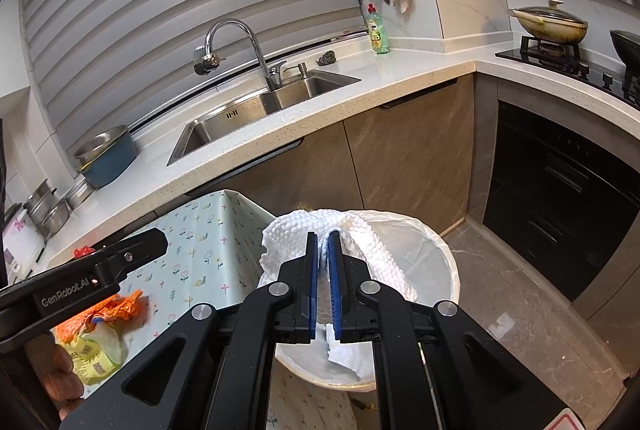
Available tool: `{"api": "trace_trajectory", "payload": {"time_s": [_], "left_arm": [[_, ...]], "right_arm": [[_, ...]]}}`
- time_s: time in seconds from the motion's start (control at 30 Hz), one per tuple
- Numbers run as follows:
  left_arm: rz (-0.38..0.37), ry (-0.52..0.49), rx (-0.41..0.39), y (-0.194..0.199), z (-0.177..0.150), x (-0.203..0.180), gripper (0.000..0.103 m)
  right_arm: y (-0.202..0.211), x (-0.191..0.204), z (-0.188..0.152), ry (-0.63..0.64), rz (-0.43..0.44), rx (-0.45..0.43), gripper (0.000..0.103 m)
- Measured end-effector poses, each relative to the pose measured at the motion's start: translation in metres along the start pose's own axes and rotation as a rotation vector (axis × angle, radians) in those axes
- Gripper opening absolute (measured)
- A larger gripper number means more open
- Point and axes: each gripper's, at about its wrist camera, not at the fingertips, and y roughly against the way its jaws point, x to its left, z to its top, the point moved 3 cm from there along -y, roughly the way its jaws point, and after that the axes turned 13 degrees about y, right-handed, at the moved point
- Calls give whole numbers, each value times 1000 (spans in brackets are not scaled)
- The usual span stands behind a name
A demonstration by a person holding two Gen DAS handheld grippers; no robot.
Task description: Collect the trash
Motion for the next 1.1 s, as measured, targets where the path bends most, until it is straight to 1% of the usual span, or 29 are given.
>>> {"api": "trace_trajectory", "payload": {"time_s": [0.03,0.07,0.1,0.13,0.17,0.33,0.57,0.67,0.73,0.83,0.97,1.03,1.1], "left_arm": [[7,3,-7,1,0,2,56],[13,5,-11,2,1,5,56],[19,7,-13,3,1,7,57],[24,10,-16,3,1,10,58],[28,13,-19,4,1,11,58],[41,24,-24,8,0,20,59],[59,42,-40,18,0,34,59],[70,53,-49,25,-1,43,61],[83,54,-64,30,-2,48,65],[105,61,-78,39,-3,59,65],[130,90,-84,49,-5,80,66],[147,102,-89,54,-6,91,70],[161,116,-95,60,-8,104,71]], "right_arm": [[0,1,1,1,0,-2,14],[1,2,1,2,-2,-7,20],[2,4,2,4,-6,-14,25],[3,5,3,7,-9,-22,35],[3,7,4,12,-11,-28,39],[2,10,8,9,-7,-28,40],[10,24,8,24,15,-37,46],[14,35,8,34,33,-40,50],[16,43,7,39,47,-42,51],[18,57,6,55,67,-40,53],[22,79,2,78,100,-36,57],[24,90,0,90,119,-33,58],[25,102,-2,104,135,-29,58]]}}
